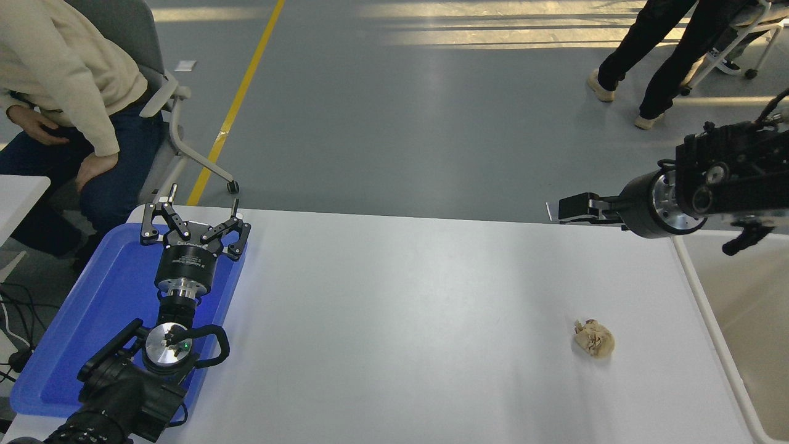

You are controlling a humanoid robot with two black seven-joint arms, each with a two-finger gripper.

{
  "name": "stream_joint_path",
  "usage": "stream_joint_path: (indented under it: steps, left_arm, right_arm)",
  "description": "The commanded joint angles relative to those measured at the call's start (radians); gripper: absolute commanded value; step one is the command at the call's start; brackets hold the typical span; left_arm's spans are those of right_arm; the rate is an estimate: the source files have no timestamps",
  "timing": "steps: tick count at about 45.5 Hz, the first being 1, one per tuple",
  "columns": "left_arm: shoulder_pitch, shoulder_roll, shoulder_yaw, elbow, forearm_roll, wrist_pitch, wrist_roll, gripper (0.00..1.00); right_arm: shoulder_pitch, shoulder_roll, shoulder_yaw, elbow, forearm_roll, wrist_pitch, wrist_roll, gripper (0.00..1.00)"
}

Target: Pick up foil plate and place in dustbin

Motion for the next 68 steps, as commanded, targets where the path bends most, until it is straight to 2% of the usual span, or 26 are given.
stream_joint_path:
  steps: [1, 27, 40, 50, 68]
  left_arm:
    - [0.0, 0.0, 0.0, 0.0, -0.001, 0.0, -0.001, 1.0]
    - [0.0, 0.0, 0.0, 0.0, -0.001, 0.002, -0.001, 1.0]
    - [0.0, 0.0, 0.0, 0.0, -0.001, 0.0, -0.001, 1.0]
    - [0.0, 0.0, 0.0, 0.0, 0.001, 0.0, 0.001, 1.0]
    - [0.0, 0.0, 0.0, 0.0, 0.001, 0.0, 0.001, 1.0]
  right_arm:
    - [0.071, 0.073, -0.038, 0.017, 0.041, 0.054, -0.002, 1.0]
    - [0.179, 0.165, -0.089, 0.149, 0.064, 0.161, 0.004, 1.0]
    - [0.186, 0.173, -0.087, 0.169, 0.067, 0.206, 0.007, 1.0]
    - [0.197, 0.147, -0.08, 0.172, 0.07, 0.302, 0.009, 1.0]
    - [0.214, 0.152, -0.07, 0.167, 0.07, 0.358, 0.009, 1.0]
